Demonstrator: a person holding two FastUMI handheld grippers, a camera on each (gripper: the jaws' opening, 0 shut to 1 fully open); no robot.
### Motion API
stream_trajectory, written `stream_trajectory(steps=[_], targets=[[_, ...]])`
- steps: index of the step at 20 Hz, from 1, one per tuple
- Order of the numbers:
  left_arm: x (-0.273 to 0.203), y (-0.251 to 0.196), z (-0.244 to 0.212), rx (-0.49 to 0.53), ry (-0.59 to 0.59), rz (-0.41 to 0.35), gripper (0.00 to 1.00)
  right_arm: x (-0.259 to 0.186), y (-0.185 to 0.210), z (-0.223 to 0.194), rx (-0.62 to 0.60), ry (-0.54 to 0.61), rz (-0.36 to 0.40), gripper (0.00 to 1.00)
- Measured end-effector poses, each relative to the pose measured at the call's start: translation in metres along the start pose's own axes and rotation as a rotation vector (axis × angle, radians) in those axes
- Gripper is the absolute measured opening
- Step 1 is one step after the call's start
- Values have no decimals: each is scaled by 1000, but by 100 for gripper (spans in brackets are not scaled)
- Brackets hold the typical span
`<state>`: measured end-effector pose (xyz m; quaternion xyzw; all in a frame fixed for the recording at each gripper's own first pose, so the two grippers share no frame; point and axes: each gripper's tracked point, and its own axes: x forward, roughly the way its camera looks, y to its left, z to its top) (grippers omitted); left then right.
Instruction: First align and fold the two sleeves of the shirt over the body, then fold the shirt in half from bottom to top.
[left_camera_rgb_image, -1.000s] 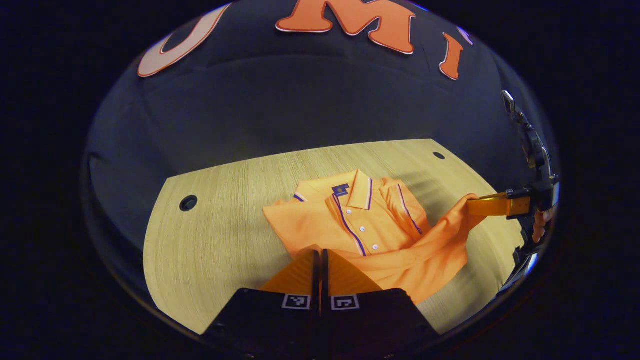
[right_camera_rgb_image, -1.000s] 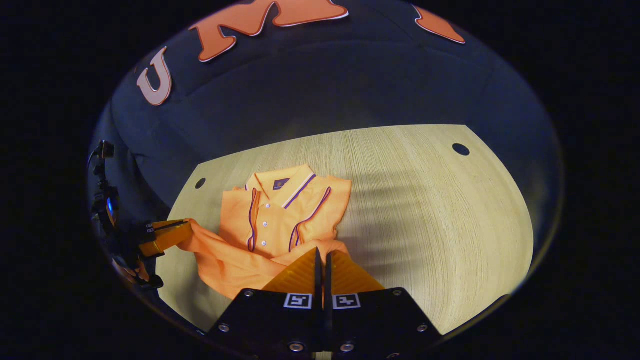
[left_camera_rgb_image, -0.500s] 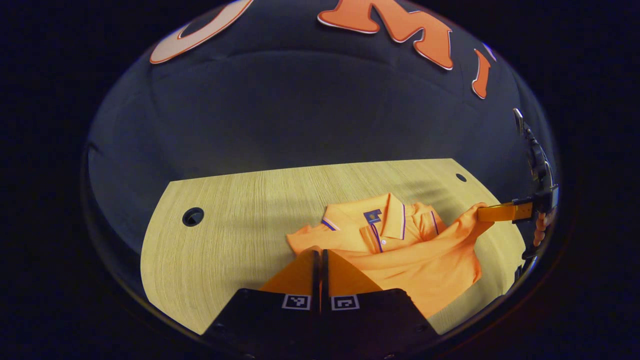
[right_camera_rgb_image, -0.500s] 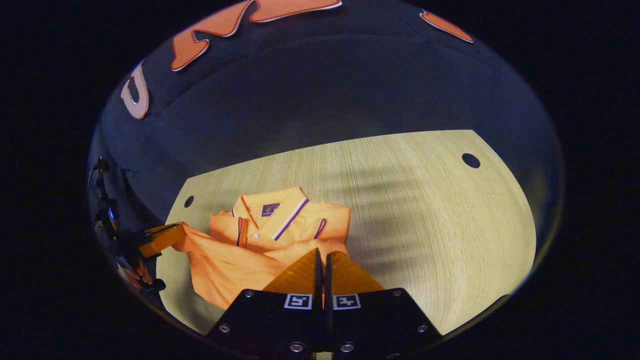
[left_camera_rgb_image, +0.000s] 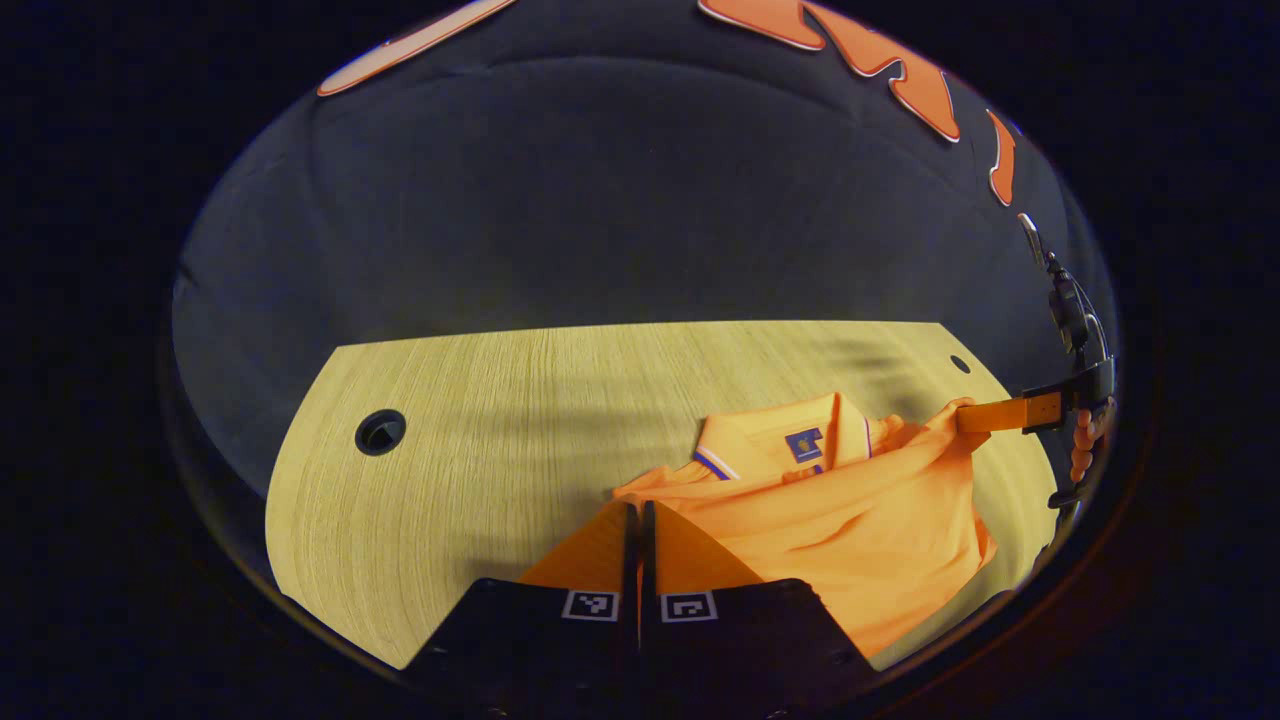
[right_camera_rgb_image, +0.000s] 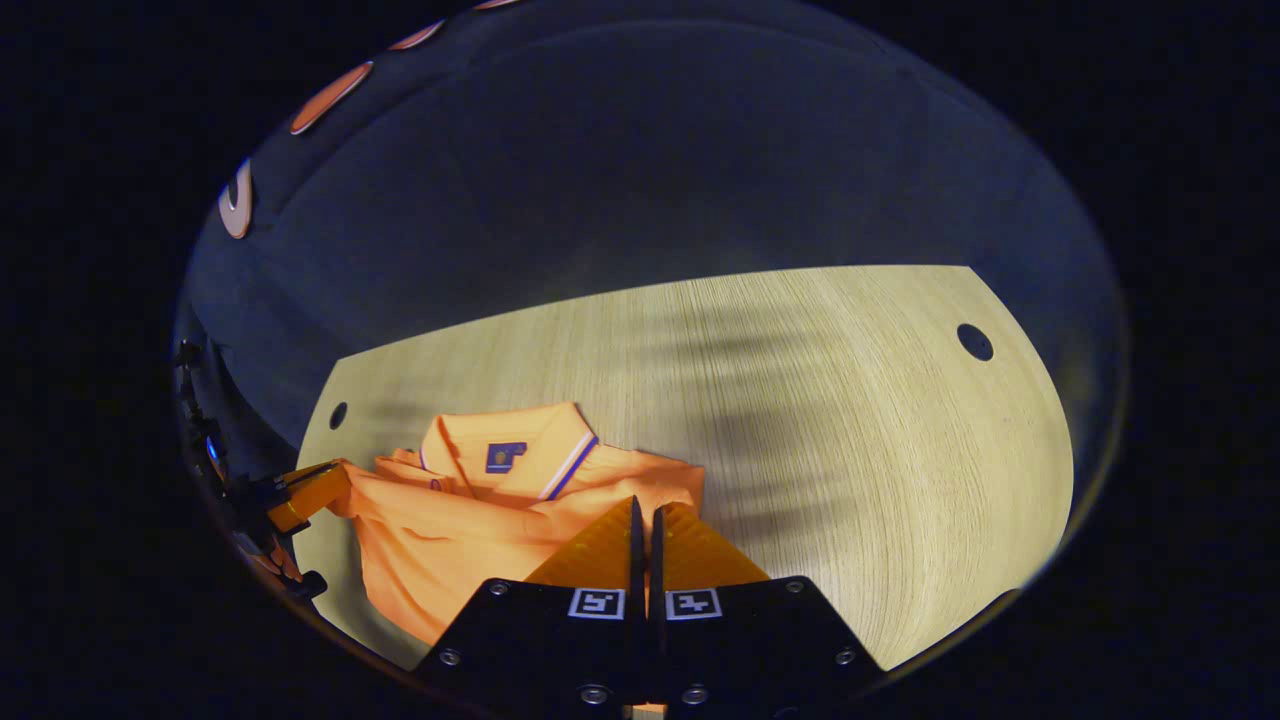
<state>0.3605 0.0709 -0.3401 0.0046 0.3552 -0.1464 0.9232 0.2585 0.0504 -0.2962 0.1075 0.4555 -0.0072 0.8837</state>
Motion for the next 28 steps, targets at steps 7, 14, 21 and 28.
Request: stream_trajectory(steps=[7, 14, 21, 28], targets=[[10, 28, -9, 20, 20, 90, 23, 11, -17, 2, 110, 25, -15, 10], [-20, 13, 4, -27, -12, 65, 87, -28, -29, 16, 106, -74, -64, 61], [-82, -4, 18, -107, -84, 35, 98, -81, -11, -7, 12, -169, -53, 87], [-158, -34, 13, -140, -182, 32, 98, -148, -2, -24, -13, -288, -15, 91]])
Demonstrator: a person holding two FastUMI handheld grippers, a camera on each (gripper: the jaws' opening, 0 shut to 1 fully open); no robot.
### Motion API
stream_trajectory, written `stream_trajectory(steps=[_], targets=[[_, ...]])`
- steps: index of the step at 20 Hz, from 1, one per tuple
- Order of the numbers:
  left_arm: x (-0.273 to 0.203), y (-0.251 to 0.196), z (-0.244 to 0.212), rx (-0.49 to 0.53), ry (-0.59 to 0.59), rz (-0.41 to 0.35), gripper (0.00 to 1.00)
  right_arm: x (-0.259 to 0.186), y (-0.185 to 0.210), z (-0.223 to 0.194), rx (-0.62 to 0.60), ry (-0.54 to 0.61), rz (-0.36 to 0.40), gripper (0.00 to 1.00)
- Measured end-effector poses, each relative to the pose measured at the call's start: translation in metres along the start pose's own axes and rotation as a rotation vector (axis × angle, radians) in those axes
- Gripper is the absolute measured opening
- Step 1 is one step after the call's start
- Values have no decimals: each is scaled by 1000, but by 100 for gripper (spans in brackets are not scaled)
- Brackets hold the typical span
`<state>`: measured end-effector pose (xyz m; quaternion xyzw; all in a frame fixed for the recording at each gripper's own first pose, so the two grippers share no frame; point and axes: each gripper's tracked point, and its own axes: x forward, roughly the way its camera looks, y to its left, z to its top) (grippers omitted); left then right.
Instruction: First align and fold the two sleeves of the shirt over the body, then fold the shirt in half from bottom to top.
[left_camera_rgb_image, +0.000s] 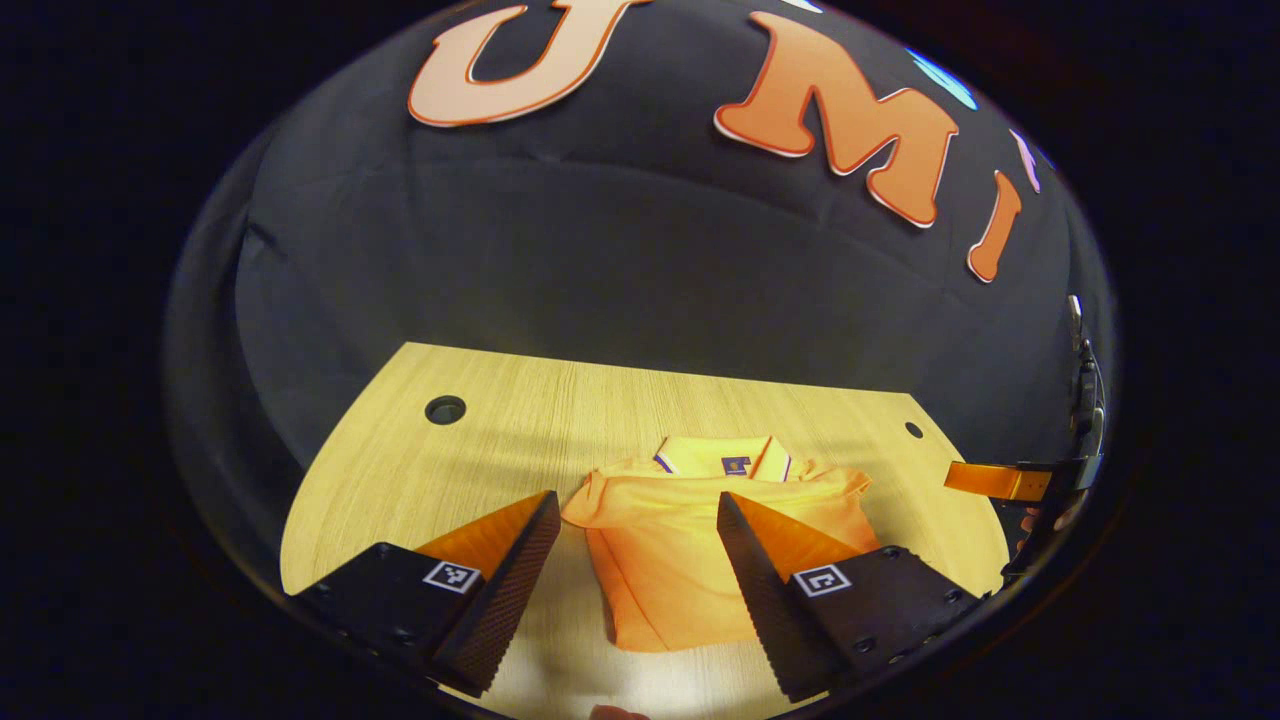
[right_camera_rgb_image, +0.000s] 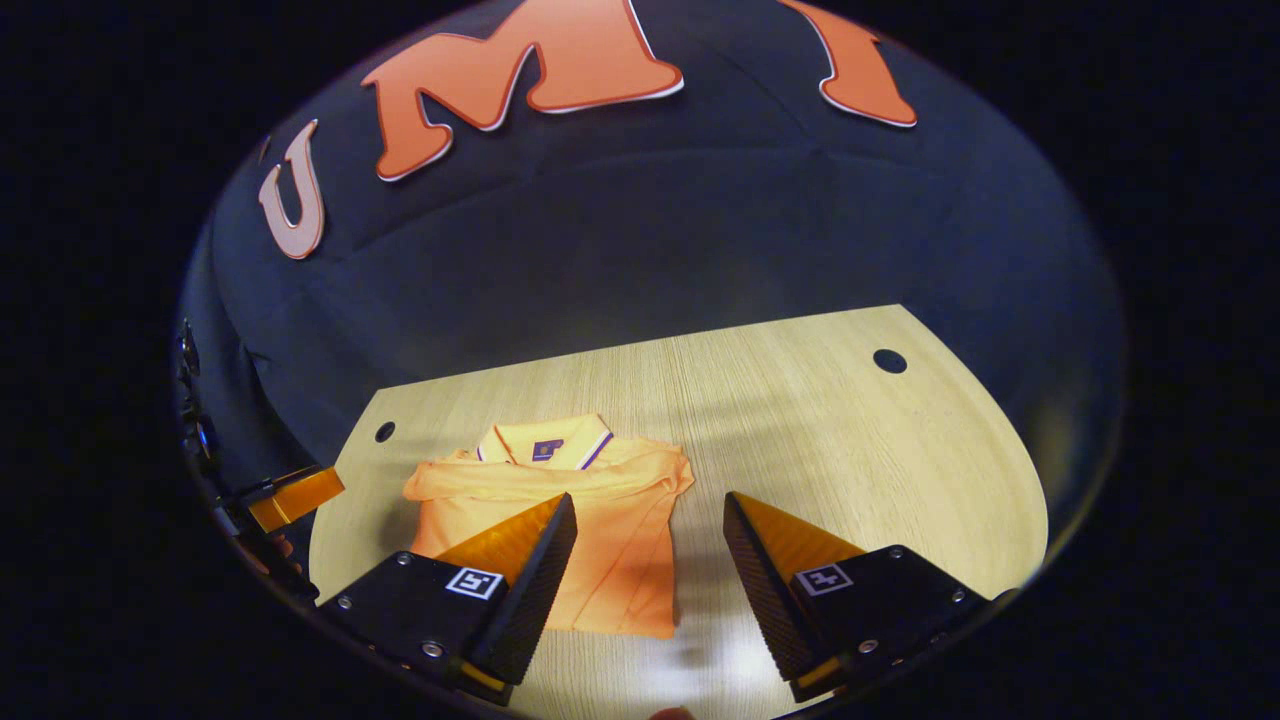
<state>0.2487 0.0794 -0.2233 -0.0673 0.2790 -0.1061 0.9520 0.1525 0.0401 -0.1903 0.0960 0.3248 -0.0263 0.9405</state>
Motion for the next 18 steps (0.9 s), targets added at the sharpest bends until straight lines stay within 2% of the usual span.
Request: stream_trajectory(steps=[6, 10, 18], targets=[[-71, -28, -2, 0, -84, 14, 97, -60, 4, 8, -61, -135, 17, 91], [-114, -49, -7, 25, -140, 23, 97, -98, 19, -8, -105, -179, 66, 91], [-180, -66, -3, 52, -272, 60, 97, -154, 19, -10, -138, -293, 66, 91]])
